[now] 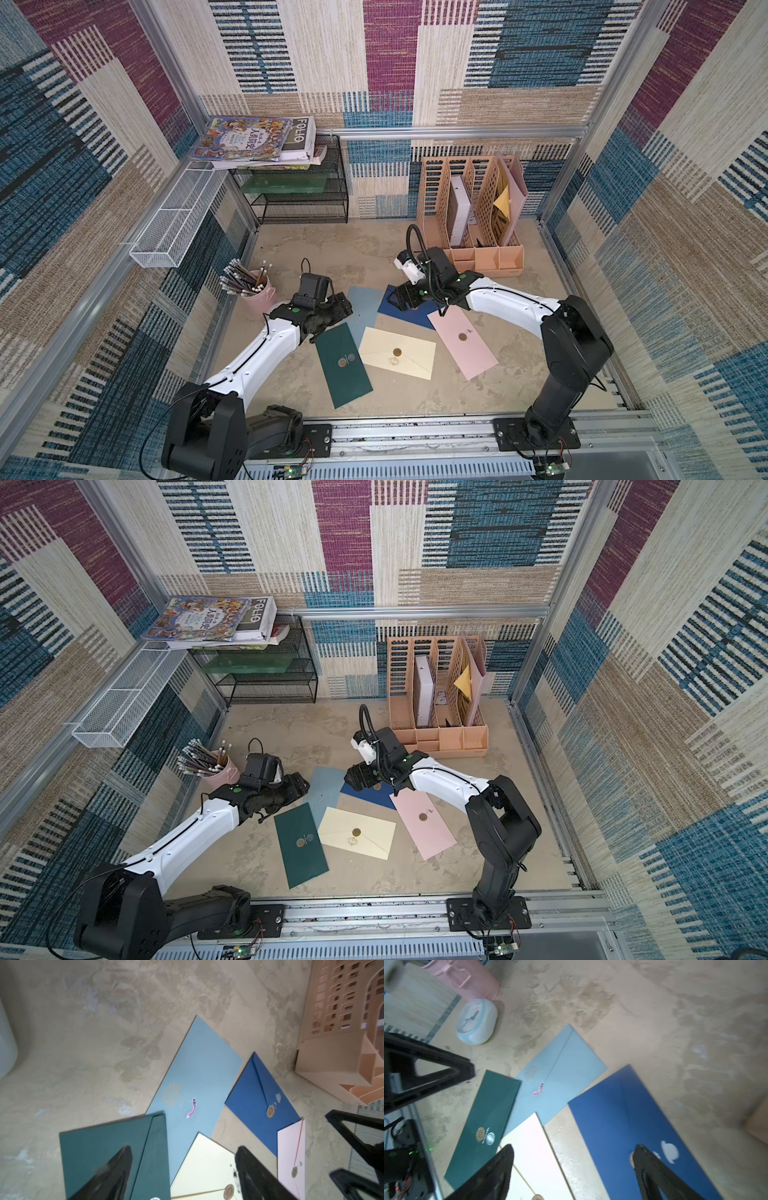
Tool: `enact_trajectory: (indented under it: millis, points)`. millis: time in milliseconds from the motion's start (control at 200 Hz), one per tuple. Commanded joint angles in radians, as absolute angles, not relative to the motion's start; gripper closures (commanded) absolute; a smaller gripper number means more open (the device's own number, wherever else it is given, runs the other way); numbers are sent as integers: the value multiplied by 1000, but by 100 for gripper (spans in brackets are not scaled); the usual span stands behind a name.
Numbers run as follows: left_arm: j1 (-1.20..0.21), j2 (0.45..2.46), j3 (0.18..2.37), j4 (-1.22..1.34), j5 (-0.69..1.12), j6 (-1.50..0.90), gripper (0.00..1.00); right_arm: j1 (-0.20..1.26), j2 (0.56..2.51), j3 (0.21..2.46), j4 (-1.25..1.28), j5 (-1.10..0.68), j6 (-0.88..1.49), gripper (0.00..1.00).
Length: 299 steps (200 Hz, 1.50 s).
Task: Open the envelope
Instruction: Pick up the envelope from the center of the board.
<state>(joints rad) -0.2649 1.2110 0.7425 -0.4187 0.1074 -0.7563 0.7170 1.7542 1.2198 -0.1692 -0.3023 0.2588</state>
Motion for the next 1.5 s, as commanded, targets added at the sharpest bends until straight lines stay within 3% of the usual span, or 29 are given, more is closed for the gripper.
enact_trajectory:
  millis: [0,225,386,1142,1492]
  points:
    - [-277,1131,696,-484,115,-852,22,753,1758,1216,-177,-484,251,10]
    - [-370,870,604,-663,5,-1025,27,768,1799,1187,-63,-699,320,16]
    - [-372,730,471,-692,-17,-1124,36,773,1900,1276,-57,-804,331,22]
    - [-376,710,285,-596,-2,-1211,31,831,2110,1401,-4,-925,402,26]
    - [-376,696,259,-576,6,-1219,31,858,2167,1484,-166,-789,361,27]
